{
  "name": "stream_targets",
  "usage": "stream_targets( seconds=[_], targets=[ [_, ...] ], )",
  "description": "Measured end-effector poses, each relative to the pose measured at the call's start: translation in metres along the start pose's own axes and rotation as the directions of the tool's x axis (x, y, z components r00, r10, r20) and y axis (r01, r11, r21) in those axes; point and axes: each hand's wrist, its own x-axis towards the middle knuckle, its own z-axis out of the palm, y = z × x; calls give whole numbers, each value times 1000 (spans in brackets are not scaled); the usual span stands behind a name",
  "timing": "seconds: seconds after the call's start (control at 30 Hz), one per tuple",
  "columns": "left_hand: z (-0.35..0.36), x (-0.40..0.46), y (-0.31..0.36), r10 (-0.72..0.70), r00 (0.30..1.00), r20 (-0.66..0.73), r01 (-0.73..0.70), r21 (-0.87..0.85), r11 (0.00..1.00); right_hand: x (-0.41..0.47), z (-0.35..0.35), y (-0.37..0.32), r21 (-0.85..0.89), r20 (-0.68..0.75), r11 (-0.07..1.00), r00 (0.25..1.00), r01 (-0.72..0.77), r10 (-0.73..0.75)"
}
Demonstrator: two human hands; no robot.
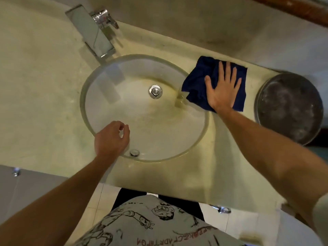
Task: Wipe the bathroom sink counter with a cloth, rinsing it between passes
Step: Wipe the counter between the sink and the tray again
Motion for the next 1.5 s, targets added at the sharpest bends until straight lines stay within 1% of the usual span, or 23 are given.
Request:
stream_targets(
  seconds=[0.1, 0.2, 0.4, 0.57, 0.8, 0.93, 1.03, 1.1, 1.2, 1.33, 1.5],
  targets=[
    [-2, -1, 4, -31, 1000, 5, 30, 16, 999, 33, -5, -5, 17, -34, 1000, 999, 25, -24],
    [-2, -1, 5, -37, 999, -6, 37, 31, 999, 38, -1, -3, 9, -61, 999, 998, 34, -33],
    [2, 0, 0, -14, 1000, -26, 15, 37, 999, 27, -2, 9, 9, -24, 996, 996, 90, -90],
    [0, 0, -1, 74, 996, -40, -72, 51, 996, -47, 0, 48, 20, -15, 998, 999, 52, -52],
    [0, -3, -4, 92, 994, -52, -92, -3, 996, -187, 4, 114, 2, -12, 996, 996, 90, -90],
    [-2, -4, -4, 95, 994, -46, -96, -26, 995, -229, -8, 172, 43, 18, 995, 995, 93, -94],
    [-3, -4, -3, 90, 995, -49, -92, -26, 995, -250, -14, 209, 49, 8, 998, 999, 37, -37],
    [-3, -4, -1, 94, 994, -54, -95, -19, 995, -257, -16, 218, 51, 8, 999, 1000, 5, -5],
    [-3, -6, 0, 95, 994, -54, -96, -9, 995, -258, -13, 213, 20, -3, 999, 999, -32, 32],
    [-5, -7, 2, 87, 996, -36, -87, 2, 996, -260, -3, 177, 9, -25, 992, 992, -122, 122],
    [-11, -10, 6, 75, 997, -14, -75, 11, 997, -256, 10, 109, -15, -23, 998, 998, -66, 65]
  ],
)
